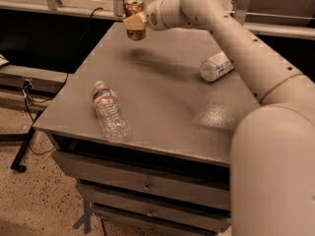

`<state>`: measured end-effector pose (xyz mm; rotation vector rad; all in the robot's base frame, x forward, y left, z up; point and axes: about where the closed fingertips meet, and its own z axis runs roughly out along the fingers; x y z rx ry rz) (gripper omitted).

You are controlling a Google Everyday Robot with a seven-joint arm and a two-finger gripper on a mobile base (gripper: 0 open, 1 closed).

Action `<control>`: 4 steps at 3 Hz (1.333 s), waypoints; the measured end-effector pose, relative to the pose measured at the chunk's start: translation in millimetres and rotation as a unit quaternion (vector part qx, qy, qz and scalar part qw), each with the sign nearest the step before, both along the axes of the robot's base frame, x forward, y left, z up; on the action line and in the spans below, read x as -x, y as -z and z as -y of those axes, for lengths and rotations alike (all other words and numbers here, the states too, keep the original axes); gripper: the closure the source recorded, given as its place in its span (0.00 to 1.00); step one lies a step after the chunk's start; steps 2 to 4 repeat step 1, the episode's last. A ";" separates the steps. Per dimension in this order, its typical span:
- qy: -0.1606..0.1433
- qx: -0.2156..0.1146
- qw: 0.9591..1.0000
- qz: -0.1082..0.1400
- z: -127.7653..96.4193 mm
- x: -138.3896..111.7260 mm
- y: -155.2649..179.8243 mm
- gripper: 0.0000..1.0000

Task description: Pick orange can

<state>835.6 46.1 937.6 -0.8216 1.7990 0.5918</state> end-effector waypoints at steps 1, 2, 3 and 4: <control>-0.002 -0.002 1.000 0.005 4.5 5.8 -4.8 1.00; -0.002 -0.002 1.000 0.005 4.5 5.8 -4.8 1.00; -0.002 -0.002 1.000 0.005 4.5 5.8 -4.8 1.00; -0.002 -0.002 1.000 0.005 4.5 5.8 -4.8 1.00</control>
Offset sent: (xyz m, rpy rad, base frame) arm 0.0000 0.0000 0.0000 0.0000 0.0000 0.0000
